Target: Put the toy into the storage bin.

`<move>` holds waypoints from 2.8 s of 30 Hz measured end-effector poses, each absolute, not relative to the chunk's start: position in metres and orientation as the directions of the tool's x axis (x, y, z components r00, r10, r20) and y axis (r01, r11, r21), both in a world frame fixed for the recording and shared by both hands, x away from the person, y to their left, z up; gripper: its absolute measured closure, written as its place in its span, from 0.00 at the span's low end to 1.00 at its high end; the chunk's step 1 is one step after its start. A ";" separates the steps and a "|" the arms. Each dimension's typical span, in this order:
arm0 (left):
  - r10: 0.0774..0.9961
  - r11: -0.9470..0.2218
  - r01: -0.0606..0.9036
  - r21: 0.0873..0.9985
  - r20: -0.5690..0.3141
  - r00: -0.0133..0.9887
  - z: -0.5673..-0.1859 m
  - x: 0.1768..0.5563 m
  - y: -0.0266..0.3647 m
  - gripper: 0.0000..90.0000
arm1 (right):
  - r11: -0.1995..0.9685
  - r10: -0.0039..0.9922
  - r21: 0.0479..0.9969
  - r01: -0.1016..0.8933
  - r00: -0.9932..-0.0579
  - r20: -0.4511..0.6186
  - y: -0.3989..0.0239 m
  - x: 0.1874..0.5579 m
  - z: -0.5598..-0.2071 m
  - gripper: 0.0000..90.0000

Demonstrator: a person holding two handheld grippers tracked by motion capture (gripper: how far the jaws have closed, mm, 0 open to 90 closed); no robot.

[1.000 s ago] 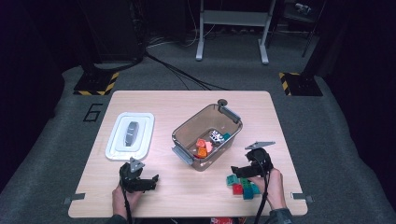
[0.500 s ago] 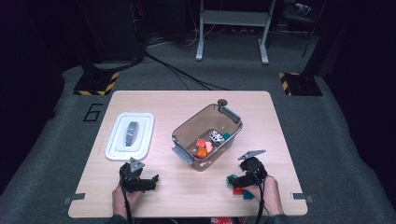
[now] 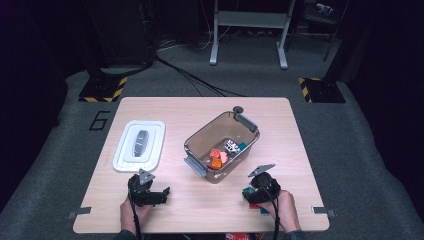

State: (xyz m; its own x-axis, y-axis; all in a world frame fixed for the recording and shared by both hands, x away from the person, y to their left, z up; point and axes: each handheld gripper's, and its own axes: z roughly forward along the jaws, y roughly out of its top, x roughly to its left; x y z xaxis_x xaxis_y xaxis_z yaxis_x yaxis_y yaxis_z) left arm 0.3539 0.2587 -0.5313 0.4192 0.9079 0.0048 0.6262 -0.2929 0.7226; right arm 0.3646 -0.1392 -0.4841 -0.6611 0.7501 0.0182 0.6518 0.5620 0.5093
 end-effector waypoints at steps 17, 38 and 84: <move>0.908 -0.293 0.625 0.723 0.007 0.418 -0.531 0.354 0.259 0.04 | 0.477 0.819 0.517 0.711 -0.573 0.033 -0.138 0.376 -0.485 0.56; 0.909 -0.292 0.625 0.724 0.007 0.417 -0.531 0.354 0.259 0.04 | 0.508 0.827 0.454 0.732 -0.562 -0.021 -0.121 0.380 -0.497 0.46; 0.908 -0.293 0.626 0.722 0.005 0.419 -0.531 0.354 0.259 0.04 | 0.443 0.841 0.539 0.716 -0.541 0.027 -0.136 0.384 -0.479 0.52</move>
